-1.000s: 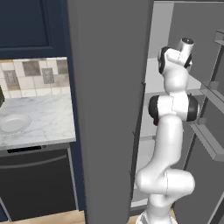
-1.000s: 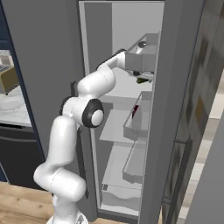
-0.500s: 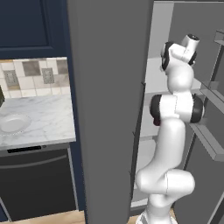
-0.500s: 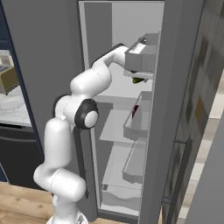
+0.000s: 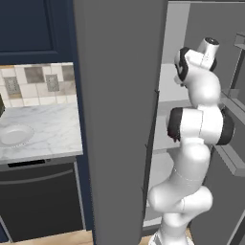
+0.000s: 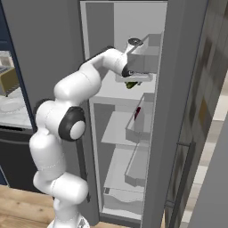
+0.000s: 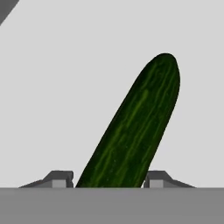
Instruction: Pick cucumber from the fridge and place it on the plate on the counter.
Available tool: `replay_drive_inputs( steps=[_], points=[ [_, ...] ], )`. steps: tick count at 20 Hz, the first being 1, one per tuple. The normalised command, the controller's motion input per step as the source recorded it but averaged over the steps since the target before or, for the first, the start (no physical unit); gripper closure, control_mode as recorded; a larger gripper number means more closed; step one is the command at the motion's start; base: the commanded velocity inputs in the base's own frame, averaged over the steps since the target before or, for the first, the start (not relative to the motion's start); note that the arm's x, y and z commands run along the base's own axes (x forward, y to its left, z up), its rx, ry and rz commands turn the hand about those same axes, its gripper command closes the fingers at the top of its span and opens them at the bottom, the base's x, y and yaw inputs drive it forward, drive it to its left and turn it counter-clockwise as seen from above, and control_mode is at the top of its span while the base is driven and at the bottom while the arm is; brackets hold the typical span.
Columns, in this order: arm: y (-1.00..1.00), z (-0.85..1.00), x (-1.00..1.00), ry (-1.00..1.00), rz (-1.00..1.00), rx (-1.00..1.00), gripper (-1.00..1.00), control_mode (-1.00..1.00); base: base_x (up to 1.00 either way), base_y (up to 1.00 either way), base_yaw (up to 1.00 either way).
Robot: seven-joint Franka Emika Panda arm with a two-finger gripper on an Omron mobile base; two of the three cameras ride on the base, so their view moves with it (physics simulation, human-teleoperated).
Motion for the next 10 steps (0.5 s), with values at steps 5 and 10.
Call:
replay_drive_inputs(
  steps=[5, 10],
  points=[
    [0.22, 0.26, -0.54, -0.05, 0.09, -0.07, 1.00, -1.00, 0.00, 0.00, 0.00],
    [0.07, 0.65, -0.81, -0.02, 0.08, -0.03, 1.00, -1.00, 0.00, 0.00, 0.00]
  ],
)
